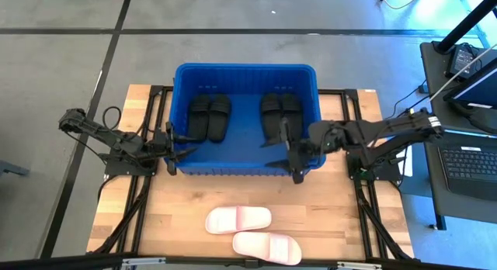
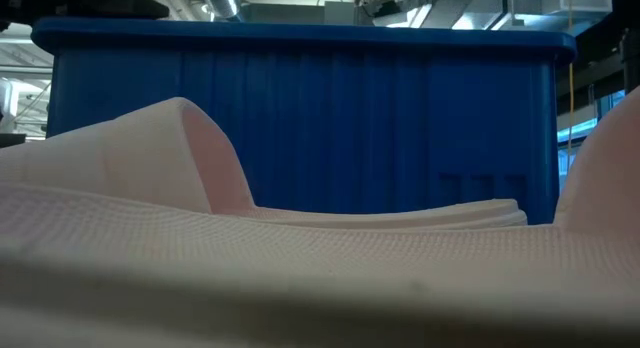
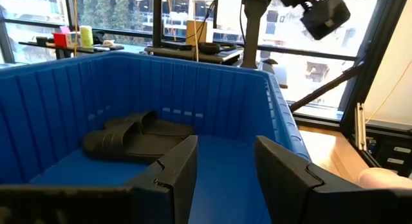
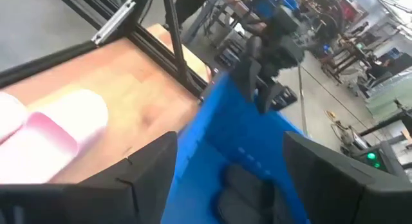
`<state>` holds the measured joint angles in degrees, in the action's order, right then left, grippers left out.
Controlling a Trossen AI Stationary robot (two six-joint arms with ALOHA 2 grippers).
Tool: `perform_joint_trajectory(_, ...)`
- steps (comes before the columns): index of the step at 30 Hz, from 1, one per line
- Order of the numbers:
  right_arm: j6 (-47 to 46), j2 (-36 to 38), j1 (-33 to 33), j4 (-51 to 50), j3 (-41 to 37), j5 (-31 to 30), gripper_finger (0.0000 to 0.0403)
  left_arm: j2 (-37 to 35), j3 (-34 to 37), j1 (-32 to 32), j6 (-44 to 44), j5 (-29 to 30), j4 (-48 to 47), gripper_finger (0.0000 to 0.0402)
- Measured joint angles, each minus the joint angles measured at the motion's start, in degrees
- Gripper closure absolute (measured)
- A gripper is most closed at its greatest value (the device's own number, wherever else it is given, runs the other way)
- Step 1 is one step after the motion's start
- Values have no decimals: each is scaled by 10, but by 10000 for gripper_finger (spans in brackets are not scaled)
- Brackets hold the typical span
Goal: Pick and place slides into bin
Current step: Put the pink slide into the blue container
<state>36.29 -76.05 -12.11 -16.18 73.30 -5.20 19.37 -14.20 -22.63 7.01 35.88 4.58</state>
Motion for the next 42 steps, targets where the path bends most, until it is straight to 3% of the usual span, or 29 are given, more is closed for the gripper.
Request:
perform_joint_trajectory(10,0,-105,-51,-24,82,3,124,0,0,0,4,-13,1,254)
perform_joint_trajectory(20,0,-177,-51,-26,141,33,124,0,0,0,4,-13,1,254)
perform_joint_trajectory(30,0,-226,-61,-31,144,73,124,0,0,0,3,-13,1,254)
perform_joint_trajectory(42,2,-329,-113,-29,144,74,124,0,0,0,3,-13,1,254)
